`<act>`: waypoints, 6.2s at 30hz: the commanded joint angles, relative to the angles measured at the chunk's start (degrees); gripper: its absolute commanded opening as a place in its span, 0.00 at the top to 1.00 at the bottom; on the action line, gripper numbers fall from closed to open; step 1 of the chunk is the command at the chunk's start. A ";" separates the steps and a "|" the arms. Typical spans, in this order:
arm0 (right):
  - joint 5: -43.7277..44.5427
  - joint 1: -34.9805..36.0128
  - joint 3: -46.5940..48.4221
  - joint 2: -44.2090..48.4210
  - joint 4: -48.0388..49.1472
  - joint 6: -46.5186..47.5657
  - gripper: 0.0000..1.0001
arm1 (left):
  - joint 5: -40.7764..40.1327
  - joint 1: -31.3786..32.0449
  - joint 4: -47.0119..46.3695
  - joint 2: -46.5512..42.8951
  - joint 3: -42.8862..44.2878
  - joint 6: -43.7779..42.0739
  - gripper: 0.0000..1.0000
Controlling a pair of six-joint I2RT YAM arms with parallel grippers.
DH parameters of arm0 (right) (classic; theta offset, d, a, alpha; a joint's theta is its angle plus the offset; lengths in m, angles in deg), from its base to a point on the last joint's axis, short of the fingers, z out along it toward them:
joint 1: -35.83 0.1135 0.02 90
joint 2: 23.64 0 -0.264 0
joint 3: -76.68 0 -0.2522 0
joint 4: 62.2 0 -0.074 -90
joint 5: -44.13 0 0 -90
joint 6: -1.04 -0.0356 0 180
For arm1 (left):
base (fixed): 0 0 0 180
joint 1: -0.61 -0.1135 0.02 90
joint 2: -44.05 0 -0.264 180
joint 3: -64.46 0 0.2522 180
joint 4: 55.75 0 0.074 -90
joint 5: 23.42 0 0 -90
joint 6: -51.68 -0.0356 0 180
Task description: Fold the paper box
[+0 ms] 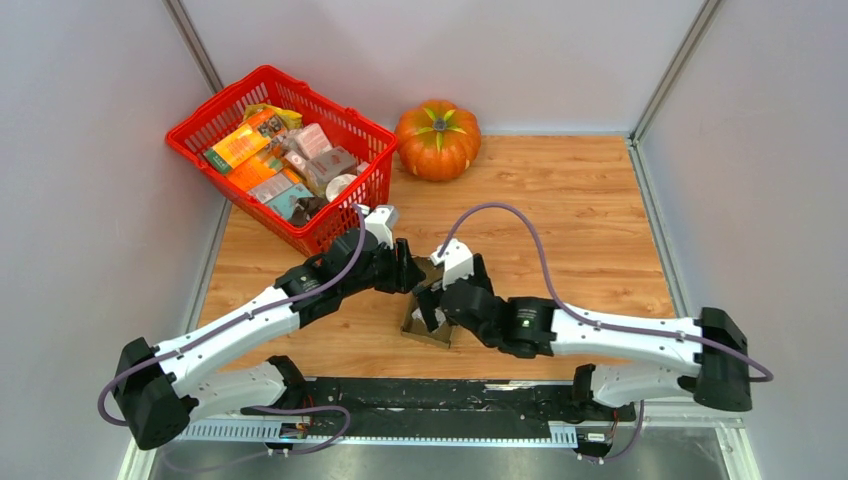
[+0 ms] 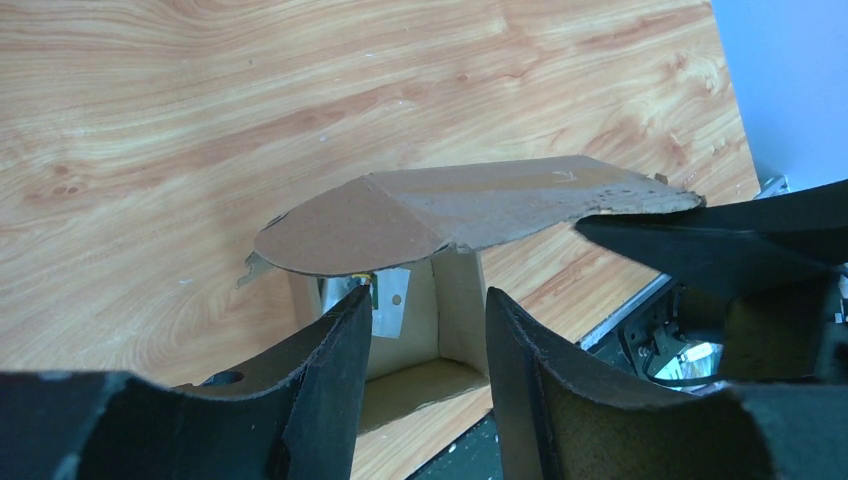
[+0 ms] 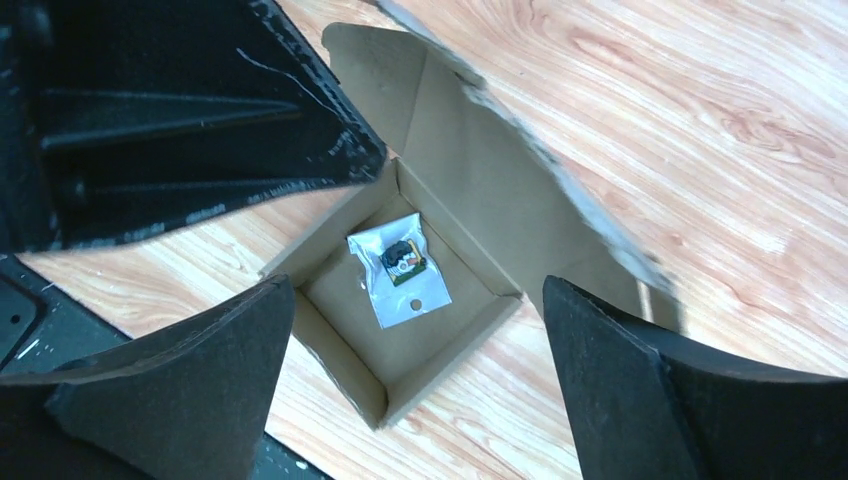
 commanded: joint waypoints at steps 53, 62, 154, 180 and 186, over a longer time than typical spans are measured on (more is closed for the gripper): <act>-20.21 -17.81 -14.18 15.75 8.87 9.77 0.73 | 0.34 -4.79 -4.81 4.28 0.05 -18.11 0.48; -20.48 -17.81 -13.39 14.60 8.70 9.60 0.77 | -2.12 -4.79 -1.91 6.31 2.34 -18.99 0.63; 21.79 -6.57 -13.65 -4.12 21.53 -11.93 0.85 | -14.34 3.12 -31.70 15.80 -12.87 2.19 1.00; 23.29 -5.07 -12.41 -3.60 8.08 -24.96 0.68 | -15.57 3.47 -30.74 13.07 -15.95 2.72 1.00; 18.73 -4.02 -14.00 4.29 -0.25 -24.33 0.45 | -15.31 3.47 -29.51 12.72 -15.42 2.19 0.98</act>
